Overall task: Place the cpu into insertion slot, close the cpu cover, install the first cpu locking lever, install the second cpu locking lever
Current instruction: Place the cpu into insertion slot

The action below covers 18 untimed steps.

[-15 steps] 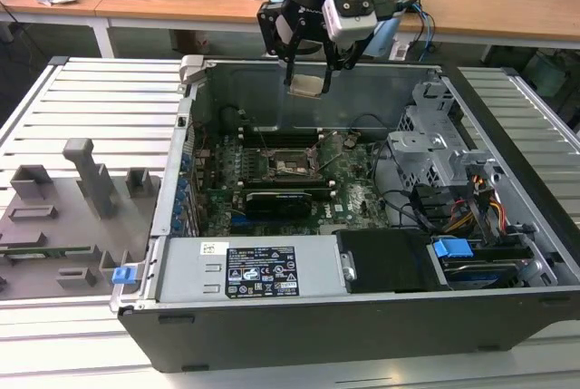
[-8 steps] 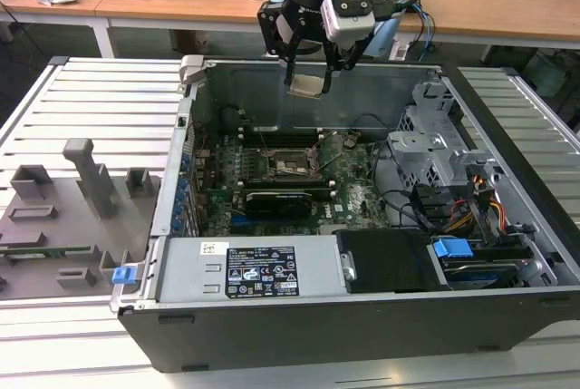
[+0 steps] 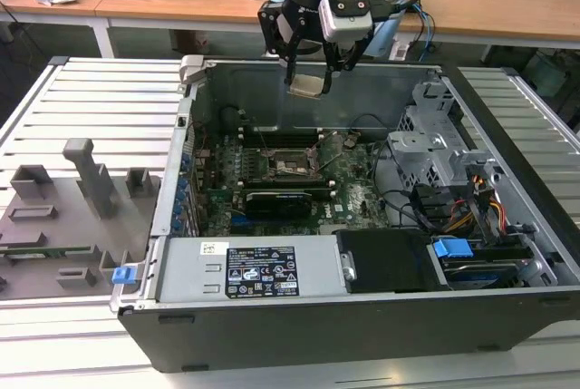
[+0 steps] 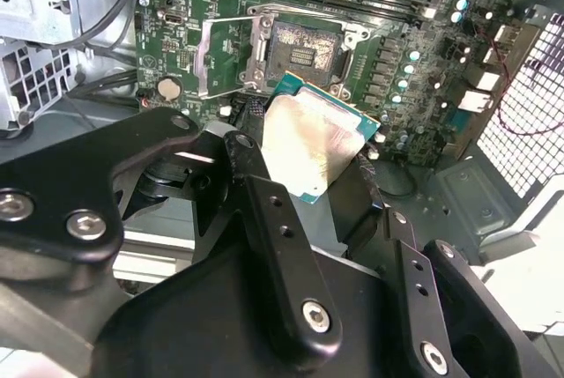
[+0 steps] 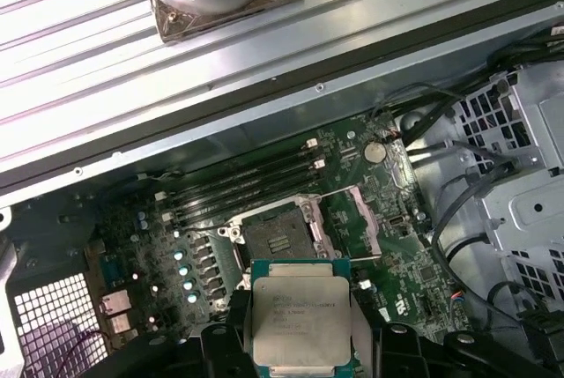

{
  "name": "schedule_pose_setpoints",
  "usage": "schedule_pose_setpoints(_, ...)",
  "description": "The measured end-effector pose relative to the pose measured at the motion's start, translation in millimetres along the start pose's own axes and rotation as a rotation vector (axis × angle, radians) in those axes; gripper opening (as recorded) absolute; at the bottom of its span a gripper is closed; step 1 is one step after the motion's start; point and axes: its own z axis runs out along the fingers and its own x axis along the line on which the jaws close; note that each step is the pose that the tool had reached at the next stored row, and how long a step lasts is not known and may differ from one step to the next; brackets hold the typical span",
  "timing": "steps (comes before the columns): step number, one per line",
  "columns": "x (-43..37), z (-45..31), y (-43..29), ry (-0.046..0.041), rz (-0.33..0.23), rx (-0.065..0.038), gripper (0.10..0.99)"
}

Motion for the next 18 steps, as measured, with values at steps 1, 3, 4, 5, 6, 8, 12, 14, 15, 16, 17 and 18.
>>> schedule_pose_setpoints(1,0.0,0.0,0.0,-0.0004,0.005,0.0,0.537)
schedule_pose_setpoints(3,0.0,0.0,0.0,-0.0012,0.013,0.0,0.537)
schedule_pose_setpoints(4,0.0,0.0,0.0,-0.0016,0.018,0.0,0.537)
schedule_pose_setpoints(5,0.0,0.1,0.0,-0.0022,0.024,0.0,0.537)
schedule_pose_setpoints(6,0.0,0.2,0.0,-0.0028,0.031,-0.001,0.537)
schedule_pose_setpoints(8,0.0,0.2,0.0,-0.0038,0.043,-0.001,0.537)
schedule_pose_setpoints(12,0.0,0.5,0.0,-0.0064,0.072,-0.001,0.537)
schedule_pose_setpoints(14,0.0,0.5,0.0,-0.0072,0.081,-0.002,0.537)
schedule_pose_setpoints(15,0.0,0.6,0.0,-0.0077,0.085,-0.002,0.537)
schedule_pose_setpoints(16,0.0,0.6,-0.1,-0.008,0.09,-0.002,0.537)
schedule_pose_setpoints(17,0.0,0.6,-0.1,-0.009,0.1,-0.002,0.537)
schedule_pose_setpoints(18,0.0,0.6,-0.1,-0.0098,0.109,-0.002,0.537)
